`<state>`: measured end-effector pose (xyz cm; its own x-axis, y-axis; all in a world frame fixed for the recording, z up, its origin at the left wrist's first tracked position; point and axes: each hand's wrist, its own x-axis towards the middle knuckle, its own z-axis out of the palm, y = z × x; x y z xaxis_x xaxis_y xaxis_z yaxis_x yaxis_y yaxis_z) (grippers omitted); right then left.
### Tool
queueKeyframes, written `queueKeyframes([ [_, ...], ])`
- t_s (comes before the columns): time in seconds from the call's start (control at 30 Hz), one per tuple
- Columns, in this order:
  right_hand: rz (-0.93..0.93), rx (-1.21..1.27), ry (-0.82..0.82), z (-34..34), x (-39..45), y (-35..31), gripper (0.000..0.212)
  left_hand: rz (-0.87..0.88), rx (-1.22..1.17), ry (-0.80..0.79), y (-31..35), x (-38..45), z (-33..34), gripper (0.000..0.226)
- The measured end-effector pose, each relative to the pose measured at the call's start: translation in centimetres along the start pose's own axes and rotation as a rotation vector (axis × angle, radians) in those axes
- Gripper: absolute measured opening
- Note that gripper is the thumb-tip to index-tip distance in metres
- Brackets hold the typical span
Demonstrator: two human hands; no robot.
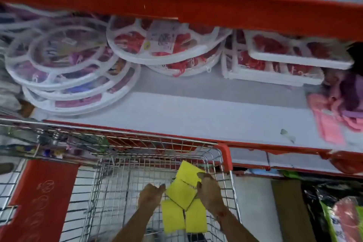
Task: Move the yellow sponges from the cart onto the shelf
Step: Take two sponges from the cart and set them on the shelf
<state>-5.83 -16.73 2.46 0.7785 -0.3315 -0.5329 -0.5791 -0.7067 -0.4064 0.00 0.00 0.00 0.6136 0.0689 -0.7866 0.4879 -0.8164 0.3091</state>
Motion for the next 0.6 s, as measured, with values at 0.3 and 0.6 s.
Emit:
queueKeyframes([
  [0.3,-0.154,-0.254,-0.034,3.9,8.0,1.5,0.075,-0.277,0.239,-0.187,0.2,4.8,5.4,0.08],
  [0.6,-0.033,-0.183,-0.039,4.1,9.1,1.3,0.065,-0.323,-0.247,-0.037,0.7,5.4,6.5,0.055],
])
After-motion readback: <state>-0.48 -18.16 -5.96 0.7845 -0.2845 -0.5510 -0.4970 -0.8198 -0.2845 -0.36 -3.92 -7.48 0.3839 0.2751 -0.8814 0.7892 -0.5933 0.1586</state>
